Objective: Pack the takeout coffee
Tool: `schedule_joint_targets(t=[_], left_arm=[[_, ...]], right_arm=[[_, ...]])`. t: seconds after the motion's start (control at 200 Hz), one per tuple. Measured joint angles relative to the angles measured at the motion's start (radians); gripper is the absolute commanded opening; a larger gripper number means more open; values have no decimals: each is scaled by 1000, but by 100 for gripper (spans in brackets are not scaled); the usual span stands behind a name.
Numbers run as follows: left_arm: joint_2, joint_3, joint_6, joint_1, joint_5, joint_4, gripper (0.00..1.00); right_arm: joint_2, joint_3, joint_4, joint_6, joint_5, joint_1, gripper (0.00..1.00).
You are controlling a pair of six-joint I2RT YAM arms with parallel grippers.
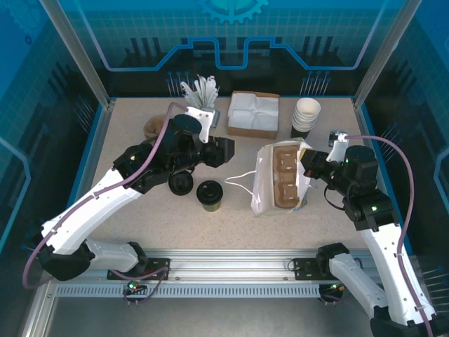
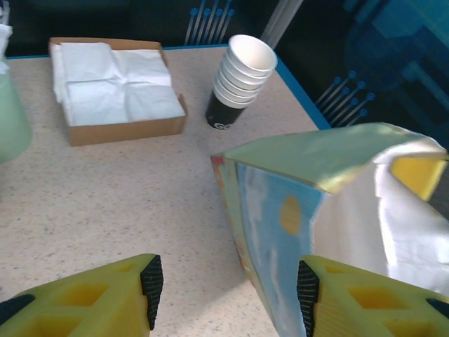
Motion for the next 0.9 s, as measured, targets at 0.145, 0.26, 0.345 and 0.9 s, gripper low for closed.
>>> schedule_joint_targets(t=[0.145,0.26,0.345,0.9], left_arm=[[-9,-24,3,38,-13,5,56],[-9,-35,4,54,-19,8,56],[-9,-46,8,61,-20,8,57],[64,-54,29,94,-51,-4,65]], right_arm=[[-3,-31,26,-5,-66,-19,0],[3,-38,39,-3,-108,-21,0],[16,-38,50,3,-131,-21,0],[365,68,21,108,-245,-114,7]])
